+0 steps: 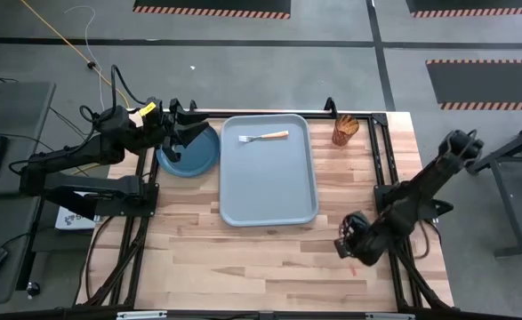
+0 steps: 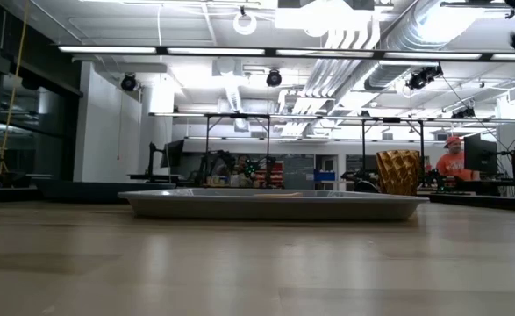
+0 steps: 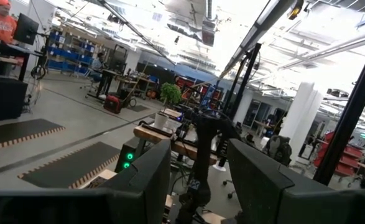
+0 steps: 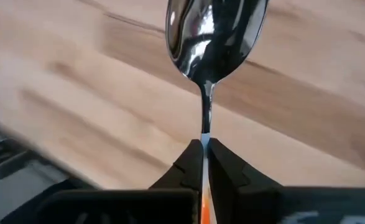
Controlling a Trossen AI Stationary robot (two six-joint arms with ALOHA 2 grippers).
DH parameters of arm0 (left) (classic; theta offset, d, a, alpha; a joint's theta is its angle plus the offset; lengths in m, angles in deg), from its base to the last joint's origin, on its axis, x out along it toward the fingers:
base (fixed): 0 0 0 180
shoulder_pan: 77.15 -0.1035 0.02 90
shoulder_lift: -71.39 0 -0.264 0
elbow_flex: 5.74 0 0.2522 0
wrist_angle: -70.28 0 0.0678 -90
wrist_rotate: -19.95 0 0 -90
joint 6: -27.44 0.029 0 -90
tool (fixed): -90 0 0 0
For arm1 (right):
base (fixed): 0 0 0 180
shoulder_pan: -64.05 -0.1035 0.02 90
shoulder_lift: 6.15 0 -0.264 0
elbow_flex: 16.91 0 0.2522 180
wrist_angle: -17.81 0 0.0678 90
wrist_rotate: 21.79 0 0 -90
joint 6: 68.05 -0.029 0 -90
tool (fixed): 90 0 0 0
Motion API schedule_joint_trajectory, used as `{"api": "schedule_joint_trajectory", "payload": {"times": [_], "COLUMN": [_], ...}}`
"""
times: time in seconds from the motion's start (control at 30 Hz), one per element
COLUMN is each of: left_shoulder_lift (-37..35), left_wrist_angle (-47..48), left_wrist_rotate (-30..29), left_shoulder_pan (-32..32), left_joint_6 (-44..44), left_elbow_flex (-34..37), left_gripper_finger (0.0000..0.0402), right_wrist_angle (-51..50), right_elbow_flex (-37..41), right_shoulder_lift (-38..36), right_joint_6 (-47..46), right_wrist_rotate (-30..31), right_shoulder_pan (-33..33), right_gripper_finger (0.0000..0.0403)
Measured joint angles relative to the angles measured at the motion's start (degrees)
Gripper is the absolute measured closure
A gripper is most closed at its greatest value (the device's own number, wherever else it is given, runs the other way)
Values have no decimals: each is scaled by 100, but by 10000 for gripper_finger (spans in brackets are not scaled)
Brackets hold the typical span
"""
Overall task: Pick and place plate/cup/fork/spoon on tray
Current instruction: Put the orange spoon below the light orange fork on the gray tray
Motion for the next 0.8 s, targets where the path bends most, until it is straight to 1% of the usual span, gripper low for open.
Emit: {"api": "schedule_joint_trajectory", "payload": {"times": [0.1, 0.17, 0.3, 0.47, 0.53, 0.63, 0.8], "left_shoulder_lift": [0, 0, 0, 0, 0, 0, 0], "left_wrist_angle": [0, 0, 0, -2, -1, -2, -6], "left_wrist_rotate": [0, 0, 0, 0, 0, 0, -1], "left_shoulder_pan": [0, 0, 0, 0, 0, 0, 0], "left_joint_6": [2, 0, -2, -113, -152, -172, -447], "left_elbow_flex": [0, 0, 0, 0, 0, 0, 0], "left_gripper_finger": [252, 252, 252, 252, 252, 252, 252], "right_wrist_angle": [-16, -15, -18, -129, -246, -526, -1103], "right_elbow_flex": [-41, -184, -579, -1052, -1263, -1736, -2947], "right_shoulder_lift": [-380, -463, -430, -262, -117, 295, 1311], "right_joint_6": [835, 1588, 3232, 5050, 5928, 7252, 9497], "right_wrist_rotate": [143, 209, 103, 18, -201, -439, -545], "right_shoulder_pan": [375, 724, 1512, 2541, 3015, 3749, 4793], "right_gripper_finger": [402, 402, 402, 402, 403, 403, 403]}}
